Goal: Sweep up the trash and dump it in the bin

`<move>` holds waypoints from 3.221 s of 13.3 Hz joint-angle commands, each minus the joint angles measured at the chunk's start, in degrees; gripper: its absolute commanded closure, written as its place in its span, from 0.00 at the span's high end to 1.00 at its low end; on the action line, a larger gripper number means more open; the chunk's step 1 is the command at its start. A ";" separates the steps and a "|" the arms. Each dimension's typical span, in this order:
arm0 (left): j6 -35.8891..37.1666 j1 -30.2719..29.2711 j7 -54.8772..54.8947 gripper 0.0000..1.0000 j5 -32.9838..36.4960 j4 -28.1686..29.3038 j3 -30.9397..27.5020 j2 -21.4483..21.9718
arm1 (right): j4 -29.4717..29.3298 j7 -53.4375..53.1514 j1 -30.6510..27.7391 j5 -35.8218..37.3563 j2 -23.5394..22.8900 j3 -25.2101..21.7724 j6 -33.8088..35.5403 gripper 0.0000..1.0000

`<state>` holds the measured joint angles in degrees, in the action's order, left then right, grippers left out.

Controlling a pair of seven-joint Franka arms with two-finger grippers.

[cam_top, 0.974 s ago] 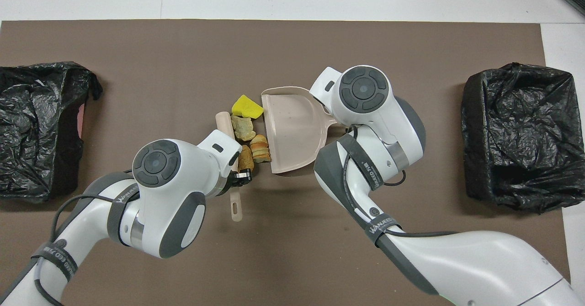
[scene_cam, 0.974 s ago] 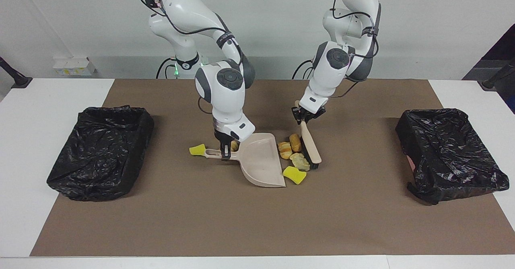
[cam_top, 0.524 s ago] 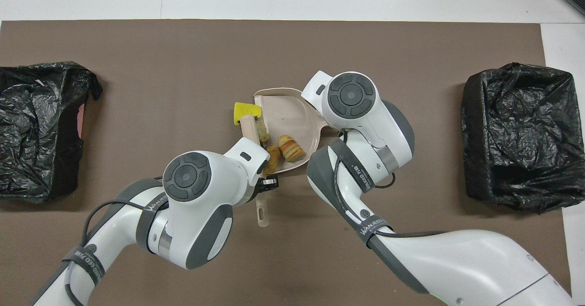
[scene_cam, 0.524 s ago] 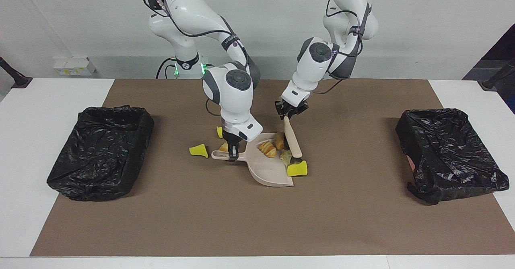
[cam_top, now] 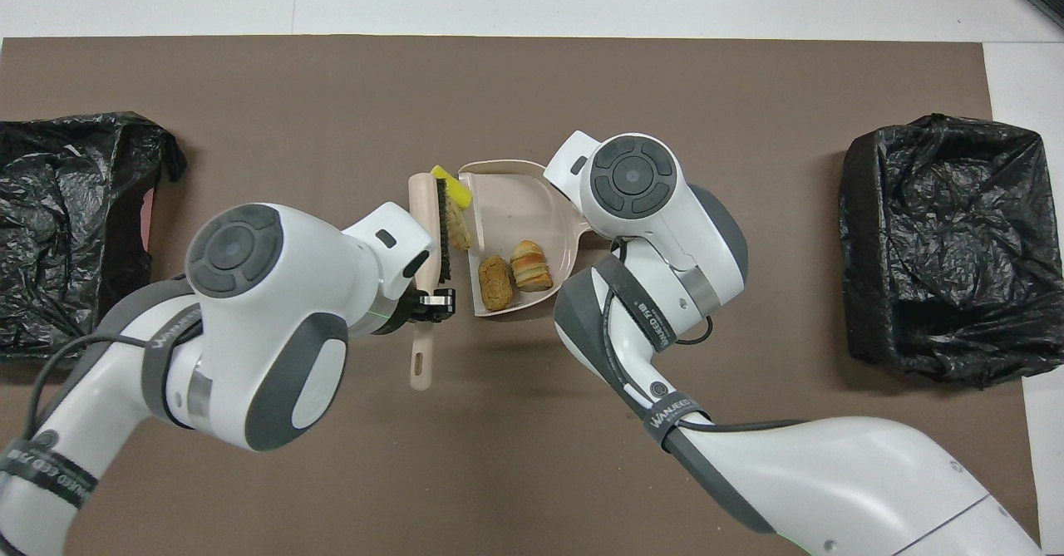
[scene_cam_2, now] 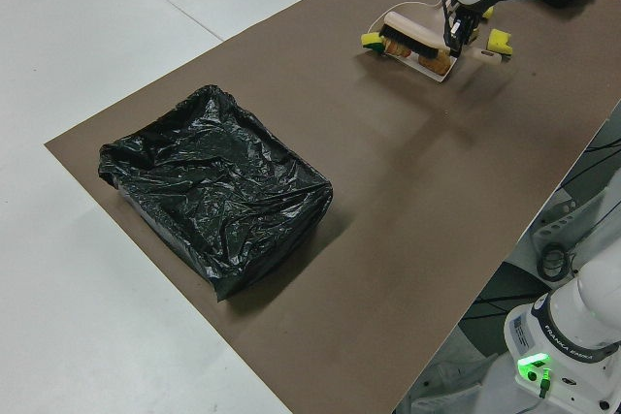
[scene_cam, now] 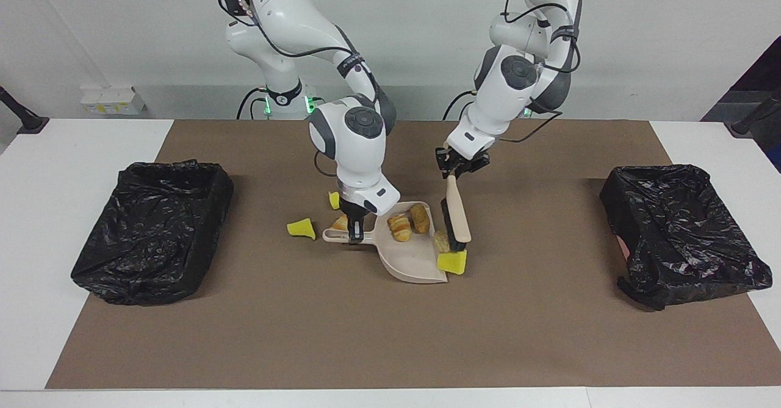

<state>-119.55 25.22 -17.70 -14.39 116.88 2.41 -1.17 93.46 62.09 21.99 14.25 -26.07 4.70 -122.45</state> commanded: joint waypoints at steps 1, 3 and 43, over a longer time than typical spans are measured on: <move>1.16 -4.72 6.16 0.00 4.87 -1.21 0.31 -0.23 | 0.50 -2.58 0.16 0.34 -0.56 0.39 -1.92 0.00; 0.29 -6.31 8.12 0.00 9.71 -3.32 0.31 -4.33 | 0.58 -3.28 0.16 0.34 -0.56 0.39 -1.92 0.00; 3.84 12.55 -25.07 0.00 7.10 9.13 1.28 7.60 | -5.92 14.17 -16.25 -10.74 7.26 0.48 16.61 0.00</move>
<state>-108.70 33.03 -37.97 -8.26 119.27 4.14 4.68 88.09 70.72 10.16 5.08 -20.06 4.49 -108.49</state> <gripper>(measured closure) 0.740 0.692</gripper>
